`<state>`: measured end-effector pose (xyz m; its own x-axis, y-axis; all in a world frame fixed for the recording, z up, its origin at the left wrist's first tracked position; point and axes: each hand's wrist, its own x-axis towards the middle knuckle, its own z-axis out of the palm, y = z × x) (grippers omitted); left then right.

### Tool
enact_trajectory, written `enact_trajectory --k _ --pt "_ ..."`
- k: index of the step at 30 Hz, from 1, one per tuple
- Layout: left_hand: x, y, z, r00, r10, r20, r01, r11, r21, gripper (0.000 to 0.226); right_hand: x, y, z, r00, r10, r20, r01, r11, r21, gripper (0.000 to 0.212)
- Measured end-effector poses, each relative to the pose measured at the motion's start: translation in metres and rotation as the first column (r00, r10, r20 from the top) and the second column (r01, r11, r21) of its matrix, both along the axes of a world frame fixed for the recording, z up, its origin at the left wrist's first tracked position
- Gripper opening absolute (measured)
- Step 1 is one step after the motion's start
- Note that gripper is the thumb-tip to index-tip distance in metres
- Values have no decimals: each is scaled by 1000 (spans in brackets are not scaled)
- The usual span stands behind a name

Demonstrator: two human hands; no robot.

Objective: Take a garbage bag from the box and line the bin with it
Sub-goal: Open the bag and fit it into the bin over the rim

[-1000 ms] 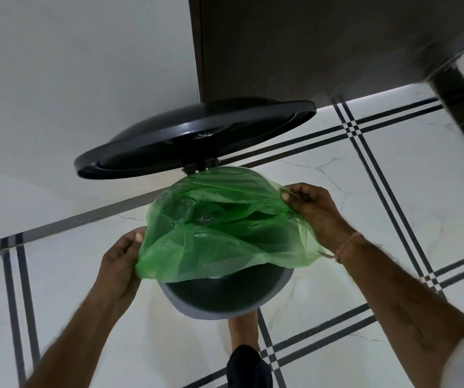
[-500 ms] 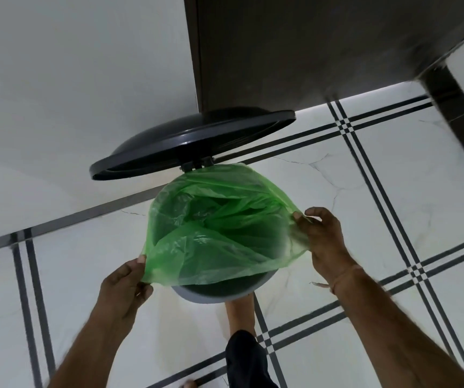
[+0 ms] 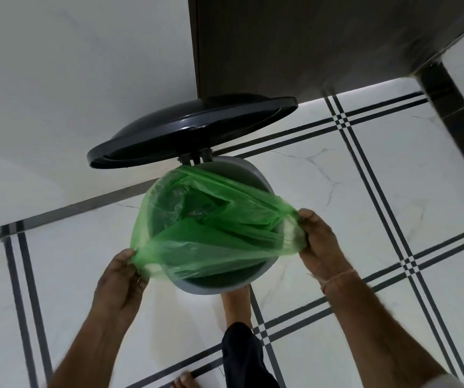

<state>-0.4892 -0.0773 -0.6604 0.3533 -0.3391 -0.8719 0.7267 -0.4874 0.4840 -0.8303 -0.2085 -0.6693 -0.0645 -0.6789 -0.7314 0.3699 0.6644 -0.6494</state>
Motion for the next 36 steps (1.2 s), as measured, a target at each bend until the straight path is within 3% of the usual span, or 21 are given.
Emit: enact_trajectory --k 2,5,9,14,17,21,23,28,33,36 --pt "2 -3 4 987 -123 101 125 992 -15 52 1 -16 7 992 62 -107 -69 996 -65 56" --pt "-2 -3 10 962 -215 166 222 975 -28 56 3 -31 18 958 192 -215 -226 963 -148 58" --pt "-6 -3 6 911 -333 245 344 939 -6 68 2 -44 28 868 349 -352 -445 861 -246 41" --pt "-8 -10 2 871 -392 297 405 914 17 77 5 -57 39 704 499 -505 -654 733 -187 52" --pt "-10 -13 3 858 -410 311 424 905 25 77 2 -58 44 745 518 -420 -634 745 -207 51" --pt "-9 -13 6 814 -454 363 468 882 53 79 0 -66 43 868 467 -165 -492 854 -171 55" --pt "-8 -11 7 784 -485 388 505 861 56 83 0 -73 38 892 440 -107 -451 884 -125 56" --pt "-7 -18 13 719 -537 441 570 819 69 94 11 -96 25 851 497 -167 -506 862 -14 57" --pt "-13 -31 17 674 -593 441 614 781 113 87 29 -92 26 746 577 -332 -592 803 65 46" --pt "-26 -19 26 683 -592 428 605 787 122 70 22 -53 30 804 515 -296 -538 843 7 42"
